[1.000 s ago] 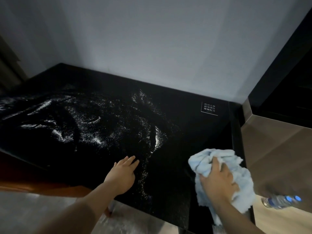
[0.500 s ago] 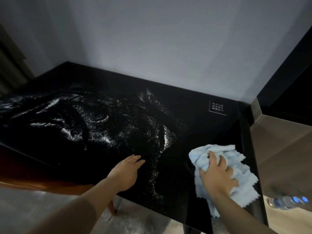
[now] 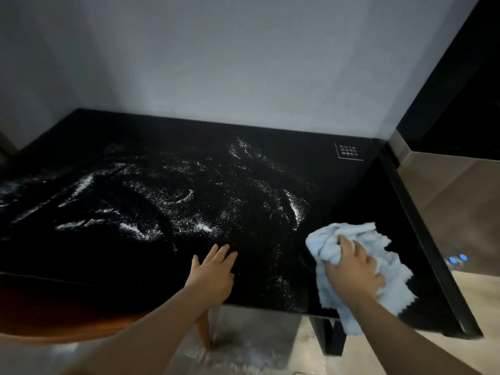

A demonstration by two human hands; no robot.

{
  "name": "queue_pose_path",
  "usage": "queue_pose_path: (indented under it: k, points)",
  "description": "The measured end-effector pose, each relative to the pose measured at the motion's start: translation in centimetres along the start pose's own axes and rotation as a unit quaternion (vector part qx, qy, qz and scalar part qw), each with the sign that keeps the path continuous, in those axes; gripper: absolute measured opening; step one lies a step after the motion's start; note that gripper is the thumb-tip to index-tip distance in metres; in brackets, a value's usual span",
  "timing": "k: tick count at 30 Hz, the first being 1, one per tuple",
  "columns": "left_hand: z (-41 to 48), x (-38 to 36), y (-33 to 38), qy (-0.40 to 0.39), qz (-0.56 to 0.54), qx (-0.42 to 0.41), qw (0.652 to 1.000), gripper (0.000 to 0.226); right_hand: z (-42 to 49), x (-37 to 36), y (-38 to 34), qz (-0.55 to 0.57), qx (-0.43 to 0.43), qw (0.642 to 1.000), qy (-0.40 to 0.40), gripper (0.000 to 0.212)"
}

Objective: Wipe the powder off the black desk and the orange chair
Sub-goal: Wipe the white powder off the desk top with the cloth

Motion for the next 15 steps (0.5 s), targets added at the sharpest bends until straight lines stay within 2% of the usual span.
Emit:
queue_pose_path:
  k: [3,5,7,9,11,13,15]
  points:
    - [-0.2,0.0,-0.1,-0.001,-0.005,-0.019,1.000,0.055,-3.5,-0.9,-2.2,-0.035,0.022,0.999,-0.001,0.061]
    - [-0.3,0.2,-0.1,0.002,0.008,-0.032,0.999,0.055,-6.6,-2.5,-4.4,-0.055,0.115,0.991,-0.034,0.065]
    - [-0.6,0.4,-0.4,0.001,0.014,-0.045,0.999,0.058,-9.2,-3.7,-6.2,-0.060,0.232,0.967,-0.088,0.066]
    - [-0.8,0.6,-0.8,-0.004,0.016,-0.063,0.998,0.063,-8.7,-3.0,-6.4,-0.062,0.271,0.954,-0.114,0.066]
    - [-1.1,0.7,-1.2,-0.015,0.003,-0.078,0.997,0.069,-6.1,-1.5,-4.5,-0.065,0.200,0.975,-0.072,0.063]
    - [-1.1,0.8,-1.5,-0.013,-0.011,-0.085,0.996,0.072,-4.0,0.1,-1.5,-0.037,0.060,0.997,-0.032,0.056]
    - [-1.1,0.7,-1.5,-0.006,-0.014,-0.089,0.996,0.071,-4.2,0.3,-0.6,-0.009,-0.019,0.999,-0.029,0.056]
Point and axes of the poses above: each hand's wrist, its own z-axis towards the middle knuckle, its own x-axis out of the back of the hand, y = z × x, the point moved 4 cm from there along z, towards the middle knuckle, and after that the axes turned 7 degrees about -x, right-handed, at the moved point
